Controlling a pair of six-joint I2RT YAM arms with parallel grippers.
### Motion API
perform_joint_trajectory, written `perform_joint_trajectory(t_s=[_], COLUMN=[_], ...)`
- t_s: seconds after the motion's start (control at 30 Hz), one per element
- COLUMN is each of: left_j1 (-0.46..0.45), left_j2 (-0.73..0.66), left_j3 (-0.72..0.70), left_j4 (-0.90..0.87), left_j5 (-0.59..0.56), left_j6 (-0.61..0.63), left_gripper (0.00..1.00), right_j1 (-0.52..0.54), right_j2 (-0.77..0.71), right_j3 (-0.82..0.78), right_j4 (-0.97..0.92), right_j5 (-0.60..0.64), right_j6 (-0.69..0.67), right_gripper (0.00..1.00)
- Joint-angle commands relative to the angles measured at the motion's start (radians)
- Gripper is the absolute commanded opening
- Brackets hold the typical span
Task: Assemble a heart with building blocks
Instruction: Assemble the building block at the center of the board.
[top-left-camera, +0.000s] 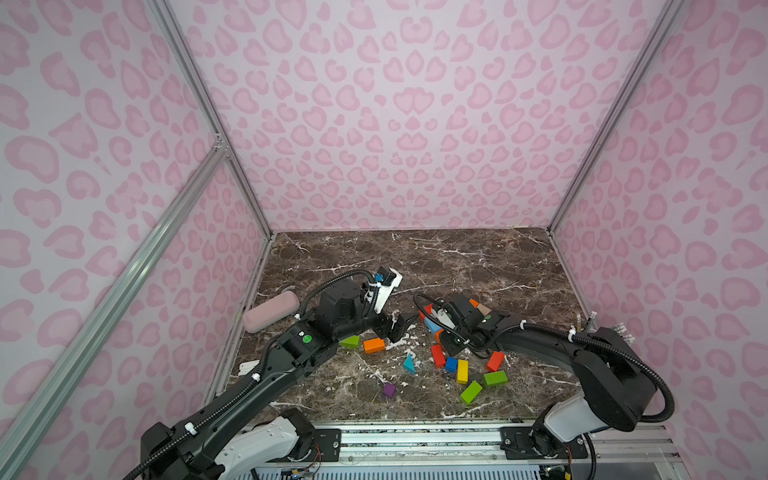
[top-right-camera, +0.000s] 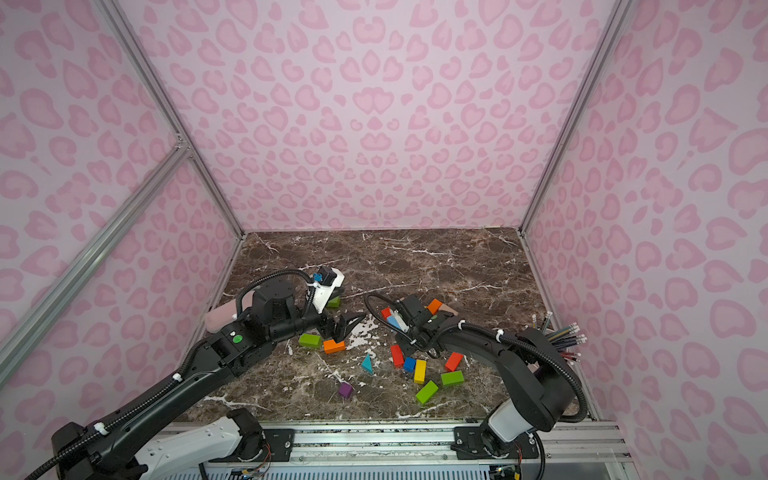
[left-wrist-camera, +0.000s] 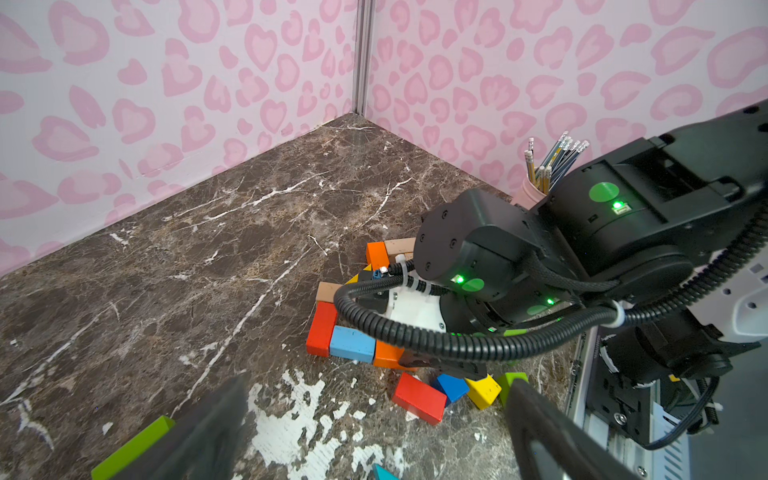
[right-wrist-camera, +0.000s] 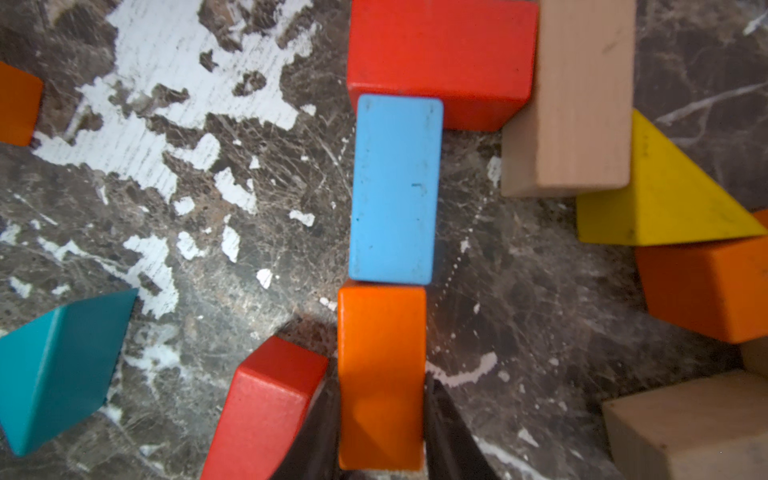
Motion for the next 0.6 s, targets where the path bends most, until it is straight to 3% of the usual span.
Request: perform_joint_trajectory(t_s=[0.0, 0.13, 0.4, 0.57], left_j1=[0.0, 0.002, 0.0, -0.003], left_j2=[0.002, 0.003, -0.009, -0.018], left_j3=[0.01, 0.01, 0.006, 0.002], left_j4=[0.025, 0.025, 0.03, 0.014], left_j5=[0.009, 0.009, 0.01, -0.01], left_j6=[0.005, 0.004, 0.003, -0.018], left_gripper=[0.99, 0.99, 0.99, 0.98], right_j1=[-0.001, -0.004, -0.006, -0.006], right_j2=[0.003, -0.005, -0.043, -0.097], right_j3=[0.007, 0.011, 0.025, 0.025], right_j4=[-0.008, -0.007, -0.007, -0.018], right_j5=[0.021, 0.014, -0.014, -0.024], right_j6=[-0.012, -0.011, 0.003, 0.033], right_gripper=[0.33, 0.37, 0.57, 0.64])
